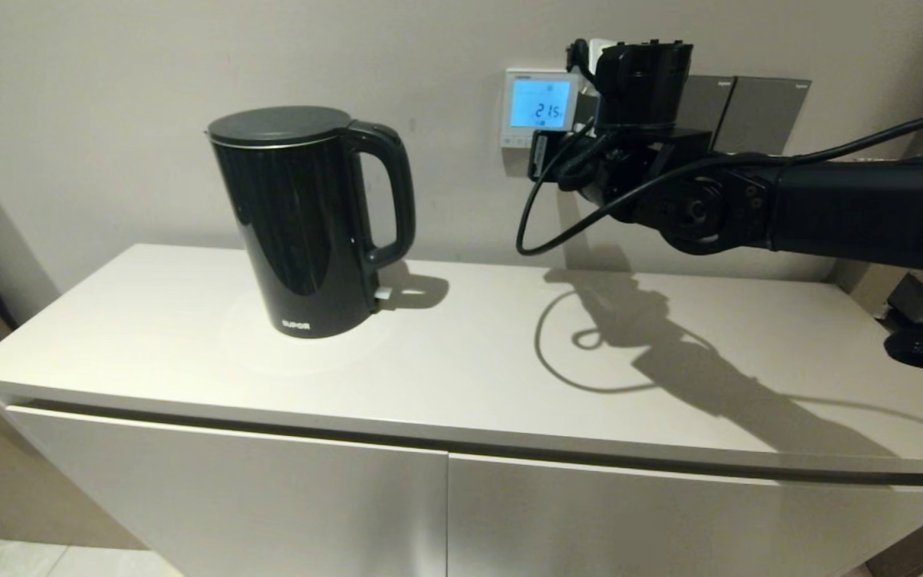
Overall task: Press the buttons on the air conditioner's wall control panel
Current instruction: Turn off the central air conditioner
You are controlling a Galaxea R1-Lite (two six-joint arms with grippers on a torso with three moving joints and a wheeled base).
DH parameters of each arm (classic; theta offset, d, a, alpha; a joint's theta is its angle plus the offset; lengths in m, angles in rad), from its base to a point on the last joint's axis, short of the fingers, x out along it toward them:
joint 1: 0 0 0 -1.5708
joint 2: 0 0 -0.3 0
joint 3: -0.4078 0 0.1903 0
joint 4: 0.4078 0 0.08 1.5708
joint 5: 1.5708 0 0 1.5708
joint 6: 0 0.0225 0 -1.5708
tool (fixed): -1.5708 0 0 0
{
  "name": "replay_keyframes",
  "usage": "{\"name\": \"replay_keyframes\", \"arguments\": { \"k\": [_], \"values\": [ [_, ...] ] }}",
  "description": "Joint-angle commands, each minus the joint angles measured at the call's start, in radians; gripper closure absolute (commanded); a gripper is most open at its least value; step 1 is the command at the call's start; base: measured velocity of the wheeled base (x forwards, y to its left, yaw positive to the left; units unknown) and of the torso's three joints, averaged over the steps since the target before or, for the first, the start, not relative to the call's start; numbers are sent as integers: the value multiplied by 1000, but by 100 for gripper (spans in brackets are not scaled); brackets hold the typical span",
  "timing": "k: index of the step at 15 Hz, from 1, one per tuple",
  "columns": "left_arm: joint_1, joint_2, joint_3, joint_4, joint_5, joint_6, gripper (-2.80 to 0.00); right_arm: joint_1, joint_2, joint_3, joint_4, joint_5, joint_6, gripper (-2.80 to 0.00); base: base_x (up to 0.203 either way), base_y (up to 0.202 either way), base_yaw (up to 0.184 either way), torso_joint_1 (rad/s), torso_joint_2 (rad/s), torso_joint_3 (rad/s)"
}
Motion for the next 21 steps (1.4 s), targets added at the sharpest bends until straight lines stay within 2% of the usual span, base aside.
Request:
{"name": "replay_keyframes", "arguments": {
  "k": [1,4,13,18,21],
  "values": [
    [1,2,0,1,0,0,0,-2,6,0,-3,6,0,0,0,0,0,0,0,0],
    [1,2,0,1,0,0,0,-2,18,1,-51,20,-11,0,0,0,0,0,0,0],
    [1,2,0,1,0,0,0,19,-31,39,-51,12,-17,0,0,0,0,0,0,0],
    [0,2,0,1,0,0,0,85,-137,114,-58,7,-42,0,0,0,0,0,0,0],
    [1,2,0,1,0,0,0,84,-131,125,-60,4,-50,0,0,0,0,0,0,0]
  ]
}}
